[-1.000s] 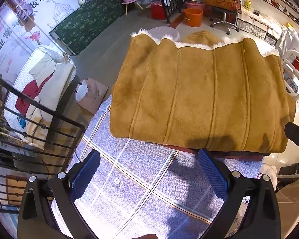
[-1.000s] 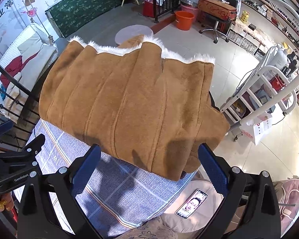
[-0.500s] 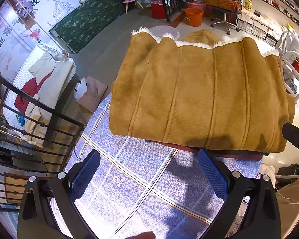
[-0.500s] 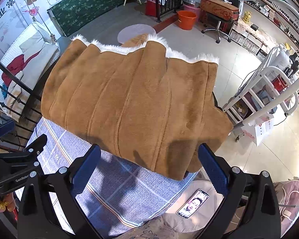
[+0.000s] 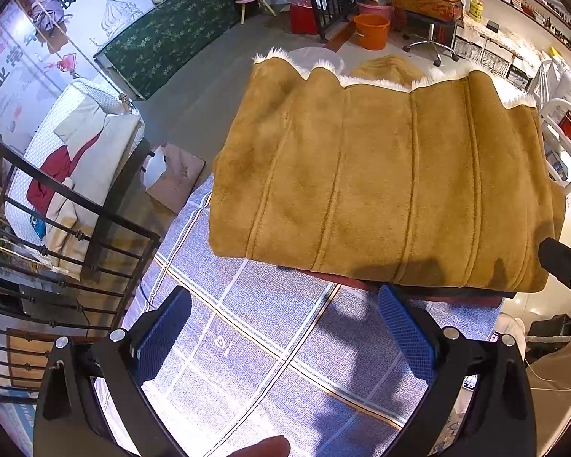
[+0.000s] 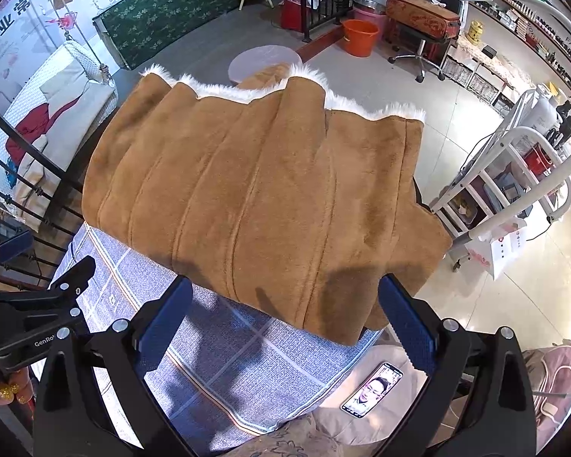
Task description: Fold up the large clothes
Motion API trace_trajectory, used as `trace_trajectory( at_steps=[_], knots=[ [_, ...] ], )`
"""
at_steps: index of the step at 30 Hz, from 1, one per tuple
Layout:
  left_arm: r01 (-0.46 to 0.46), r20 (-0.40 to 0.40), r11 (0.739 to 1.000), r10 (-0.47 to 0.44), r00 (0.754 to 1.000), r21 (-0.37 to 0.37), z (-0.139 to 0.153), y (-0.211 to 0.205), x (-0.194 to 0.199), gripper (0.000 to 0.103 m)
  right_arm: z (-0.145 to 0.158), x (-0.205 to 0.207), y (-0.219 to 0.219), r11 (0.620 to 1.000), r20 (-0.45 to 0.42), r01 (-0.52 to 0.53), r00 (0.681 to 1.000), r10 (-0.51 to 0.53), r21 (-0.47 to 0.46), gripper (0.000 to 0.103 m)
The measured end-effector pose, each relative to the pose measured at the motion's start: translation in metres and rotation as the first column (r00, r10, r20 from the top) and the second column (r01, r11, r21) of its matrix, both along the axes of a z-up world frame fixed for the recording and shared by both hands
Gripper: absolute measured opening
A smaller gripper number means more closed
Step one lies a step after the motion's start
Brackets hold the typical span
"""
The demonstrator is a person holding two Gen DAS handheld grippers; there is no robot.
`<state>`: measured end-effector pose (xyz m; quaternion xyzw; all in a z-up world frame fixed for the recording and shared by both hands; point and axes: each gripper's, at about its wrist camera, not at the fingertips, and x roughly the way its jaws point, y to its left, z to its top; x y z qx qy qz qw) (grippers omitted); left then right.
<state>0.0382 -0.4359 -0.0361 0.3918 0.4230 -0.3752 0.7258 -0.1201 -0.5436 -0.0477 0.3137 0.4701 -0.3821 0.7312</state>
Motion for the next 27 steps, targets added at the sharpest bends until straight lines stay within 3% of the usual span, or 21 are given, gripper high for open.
trace_trajectory(
  at_steps=[27],
  knots=[
    [-0.015,-0.012,1.0,0.015,1.0,0.011,-0.0062,0.0012,0.0078,0.097,-0.0013,0.0009,0.0008,1.0,-0.002,-0.001,1.0,0.001,0.002,0.097]
  ],
)
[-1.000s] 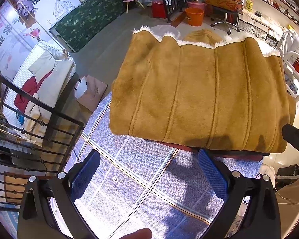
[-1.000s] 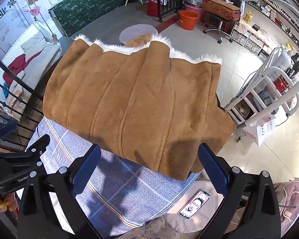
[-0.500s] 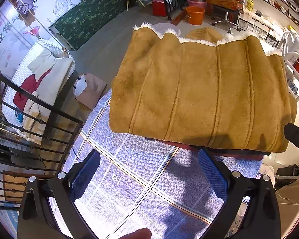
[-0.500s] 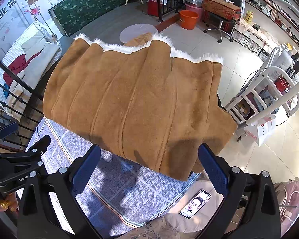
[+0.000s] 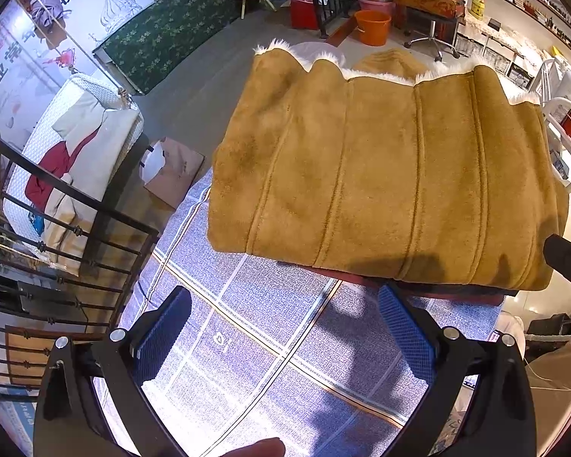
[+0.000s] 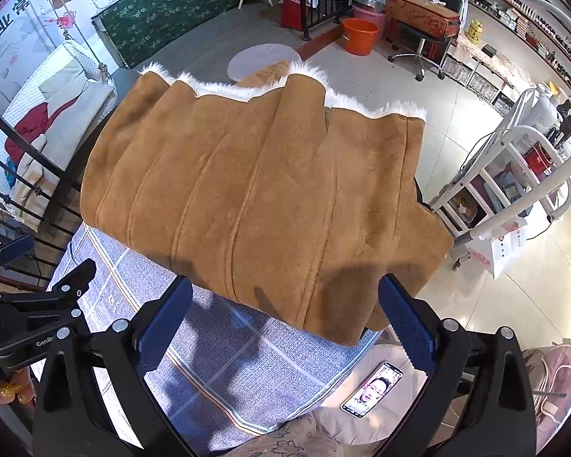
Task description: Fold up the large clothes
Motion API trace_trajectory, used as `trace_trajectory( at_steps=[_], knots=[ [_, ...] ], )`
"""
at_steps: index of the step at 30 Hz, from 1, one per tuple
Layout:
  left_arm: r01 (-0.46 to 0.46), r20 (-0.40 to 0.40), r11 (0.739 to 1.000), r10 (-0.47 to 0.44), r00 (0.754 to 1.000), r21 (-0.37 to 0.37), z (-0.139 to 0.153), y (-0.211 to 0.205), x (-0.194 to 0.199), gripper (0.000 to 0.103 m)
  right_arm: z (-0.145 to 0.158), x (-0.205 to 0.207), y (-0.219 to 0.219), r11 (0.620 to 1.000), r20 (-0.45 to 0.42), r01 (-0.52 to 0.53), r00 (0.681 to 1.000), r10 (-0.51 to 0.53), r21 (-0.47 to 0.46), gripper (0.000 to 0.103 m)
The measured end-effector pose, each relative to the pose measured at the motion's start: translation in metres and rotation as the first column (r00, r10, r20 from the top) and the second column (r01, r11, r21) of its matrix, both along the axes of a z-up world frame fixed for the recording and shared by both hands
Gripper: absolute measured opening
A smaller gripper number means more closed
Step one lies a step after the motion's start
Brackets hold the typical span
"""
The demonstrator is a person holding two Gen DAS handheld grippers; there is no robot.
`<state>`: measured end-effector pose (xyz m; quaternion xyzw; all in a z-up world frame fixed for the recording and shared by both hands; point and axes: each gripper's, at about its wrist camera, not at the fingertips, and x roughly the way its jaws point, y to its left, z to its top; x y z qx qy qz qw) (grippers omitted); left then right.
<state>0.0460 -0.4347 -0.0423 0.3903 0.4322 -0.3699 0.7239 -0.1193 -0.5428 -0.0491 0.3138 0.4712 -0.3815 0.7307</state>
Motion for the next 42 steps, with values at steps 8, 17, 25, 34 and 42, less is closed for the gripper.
trace_trajectory(
  at_steps=[8,17,25,34,42],
  knots=[
    [0.0,-0.008,1.0,0.0,1.0,0.001,0.001,-0.001,0.001,0.097,-0.004,-0.002,0.003,1.0,-0.005,-0.001,1.0,0.001,0.006,0.097],
    [0.0,-0.012,1.0,0.0,1.0,0.0,0.0,-0.002,0.002,0.097,-0.007,-0.001,0.004,1.0,-0.009,-0.002,1.0,0.002,0.012,0.097],
    [0.021,-0.011,1.0,-0.021,1.0,-0.012,0.0,0.0,0.0,0.097,-0.008,0.001,0.005,1.0,-0.012,-0.009,1.0,0.01,0.011,0.097],
    [0.029,-0.008,0.999,-0.029,1.0,-0.012,-0.001,0.001,0.0,0.097,-0.009,0.003,0.005,1.0,-0.014,-0.011,1.0,0.011,0.009,0.097],
    [0.024,-0.018,1.0,-0.024,1.0,-0.001,-0.002,0.002,0.002,0.097,-0.011,0.01,0.003,1.0,-0.019,-0.023,1.0,0.024,0.012,0.097]
  ],
)
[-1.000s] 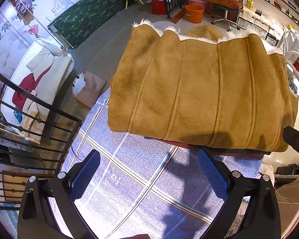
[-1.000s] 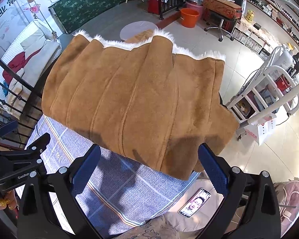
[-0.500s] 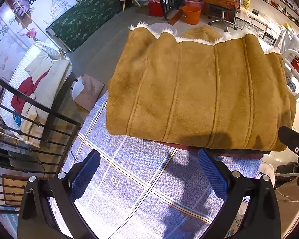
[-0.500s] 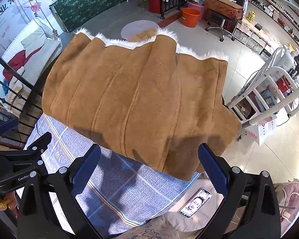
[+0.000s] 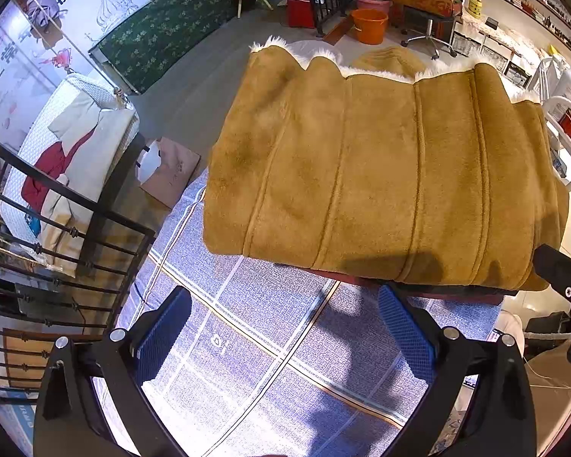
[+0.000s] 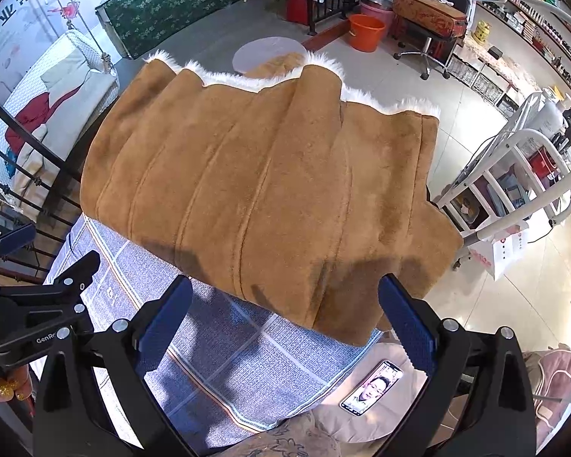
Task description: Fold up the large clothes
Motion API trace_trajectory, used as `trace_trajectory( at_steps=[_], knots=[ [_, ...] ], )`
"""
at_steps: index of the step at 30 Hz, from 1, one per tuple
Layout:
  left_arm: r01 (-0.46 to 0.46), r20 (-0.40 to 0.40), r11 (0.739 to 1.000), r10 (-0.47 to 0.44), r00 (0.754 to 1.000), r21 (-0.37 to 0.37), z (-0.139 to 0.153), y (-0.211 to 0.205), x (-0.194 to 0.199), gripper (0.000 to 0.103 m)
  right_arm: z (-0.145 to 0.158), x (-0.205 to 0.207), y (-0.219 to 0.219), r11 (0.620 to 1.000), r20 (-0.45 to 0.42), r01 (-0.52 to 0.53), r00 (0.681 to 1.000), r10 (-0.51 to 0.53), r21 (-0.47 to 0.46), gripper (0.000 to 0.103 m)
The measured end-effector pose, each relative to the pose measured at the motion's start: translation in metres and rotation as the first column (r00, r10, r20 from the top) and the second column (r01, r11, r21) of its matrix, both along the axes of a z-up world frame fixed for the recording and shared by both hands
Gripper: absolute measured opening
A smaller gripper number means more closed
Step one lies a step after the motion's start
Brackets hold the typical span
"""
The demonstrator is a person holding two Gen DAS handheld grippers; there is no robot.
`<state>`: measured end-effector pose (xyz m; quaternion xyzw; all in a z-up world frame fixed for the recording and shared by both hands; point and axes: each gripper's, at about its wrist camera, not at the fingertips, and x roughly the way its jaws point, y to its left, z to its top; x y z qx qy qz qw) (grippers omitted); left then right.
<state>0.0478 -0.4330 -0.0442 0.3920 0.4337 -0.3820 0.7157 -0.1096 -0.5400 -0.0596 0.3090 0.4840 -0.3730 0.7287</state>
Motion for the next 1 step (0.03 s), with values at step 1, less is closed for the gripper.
trace_trajectory(
  at_steps=[1],
  knots=[
    [0.0,0.001,1.0,0.0,1.0,0.001,-0.0001,-0.0006,0.0,0.097,-0.0001,0.0003,0.0003,1.0,0.0,-0.001,1.0,0.001,0.0,0.097]
  ],
)
